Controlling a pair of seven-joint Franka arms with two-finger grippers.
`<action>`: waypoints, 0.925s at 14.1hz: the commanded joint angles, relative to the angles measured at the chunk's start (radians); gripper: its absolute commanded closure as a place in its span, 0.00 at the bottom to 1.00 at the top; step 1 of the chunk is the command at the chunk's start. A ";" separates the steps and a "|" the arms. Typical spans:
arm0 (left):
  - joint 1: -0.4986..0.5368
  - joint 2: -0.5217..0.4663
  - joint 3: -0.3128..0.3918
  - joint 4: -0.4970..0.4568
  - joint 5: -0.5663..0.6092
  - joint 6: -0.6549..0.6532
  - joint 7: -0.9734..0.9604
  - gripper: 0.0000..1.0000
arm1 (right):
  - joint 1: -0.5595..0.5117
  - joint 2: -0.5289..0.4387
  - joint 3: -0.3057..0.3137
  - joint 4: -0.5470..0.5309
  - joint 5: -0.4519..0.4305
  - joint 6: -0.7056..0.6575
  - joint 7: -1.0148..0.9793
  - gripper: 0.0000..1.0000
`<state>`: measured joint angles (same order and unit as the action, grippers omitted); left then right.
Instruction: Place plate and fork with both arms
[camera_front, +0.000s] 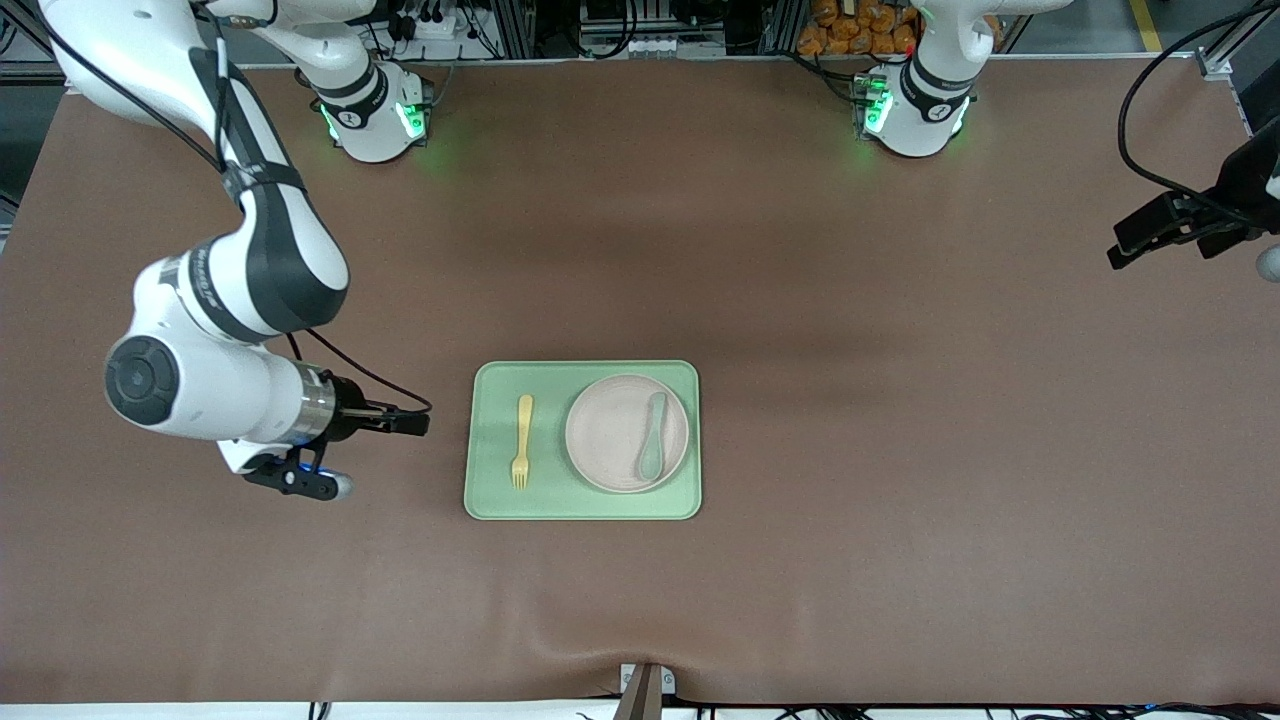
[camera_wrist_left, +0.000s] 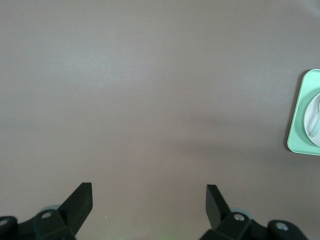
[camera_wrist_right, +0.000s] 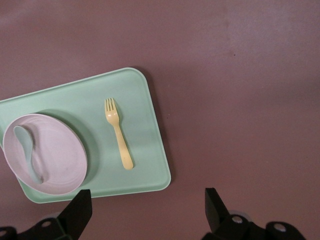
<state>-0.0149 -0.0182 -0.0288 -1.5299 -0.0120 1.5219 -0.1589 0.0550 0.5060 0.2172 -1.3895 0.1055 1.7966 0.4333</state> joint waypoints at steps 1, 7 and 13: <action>0.004 -0.049 -0.014 -0.039 0.014 -0.008 0.022 0.00 | -0.029 -0.101 0.028 -0.025 -0.052 -0.049 -0.005 0.00; 0.004 -0.072 -0.034 -0.081 0.014 0.003 0.022 0.00 | -0.044 -0.389 0.017 -0.162 -0.058 -0.132 -0.011 0.00; 0.009 -0.075 -0.034 -0.081 0.014 0.003 0.022 0.00 | -0.047 -0.650 0.011 -0.370 -0.056 -0.117 -0.120 0.00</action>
<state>-0.0134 -0.0591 -0.0572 -1.5788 -0.0118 1.5144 -0.1541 0.0311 -0.0484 0.2218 -1.6606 0.0573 1.6478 0.3943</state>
